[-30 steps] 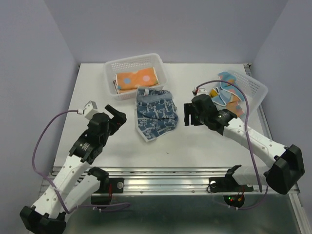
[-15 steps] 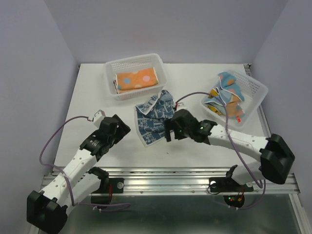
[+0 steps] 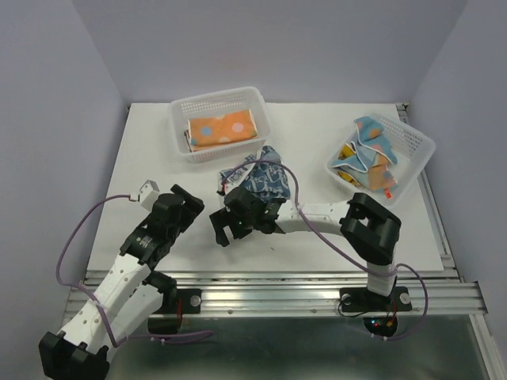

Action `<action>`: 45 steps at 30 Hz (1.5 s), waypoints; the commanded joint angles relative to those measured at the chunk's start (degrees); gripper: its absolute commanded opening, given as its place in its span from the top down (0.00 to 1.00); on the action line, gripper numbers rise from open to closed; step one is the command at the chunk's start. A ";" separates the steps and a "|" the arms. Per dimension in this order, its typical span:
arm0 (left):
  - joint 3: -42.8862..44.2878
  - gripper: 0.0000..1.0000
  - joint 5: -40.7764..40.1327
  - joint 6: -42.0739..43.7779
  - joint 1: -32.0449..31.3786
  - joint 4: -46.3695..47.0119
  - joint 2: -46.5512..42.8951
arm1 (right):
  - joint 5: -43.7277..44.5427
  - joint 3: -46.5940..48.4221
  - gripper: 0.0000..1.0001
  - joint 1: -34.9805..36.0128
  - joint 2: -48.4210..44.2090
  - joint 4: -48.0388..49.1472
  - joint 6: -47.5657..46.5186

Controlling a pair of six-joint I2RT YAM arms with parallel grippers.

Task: Fold and stack the towels
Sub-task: Move the towel to the center of the board, then flatten out the crumpled towel

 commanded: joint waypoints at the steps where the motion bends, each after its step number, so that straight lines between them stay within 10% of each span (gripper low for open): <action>1: 0.68 0.01 -2.28 -0.96 0.45 -1.61 -1.06 | -6.96 3.25 0.00 0.78 2.73 4.77 0.19; 14: 0.68 0.01 6.23 6.84 0.63 7.33 6.13 | 5.67 -31.79 0.00 -2.90 -21.40 -3.48 14.95; 24: 0.24 0.01 16.52 13.10 -2.18 15.08 19.32 | 18.86 -33.50 0.00 -9.94 -47.43 -19.30 18.31; 45: 11.92 0.28 8.36 17.32 -12.90 15.79 46.13 | 17.20 -31.91 0.00 -10.03 -36.73 -12.55 20.68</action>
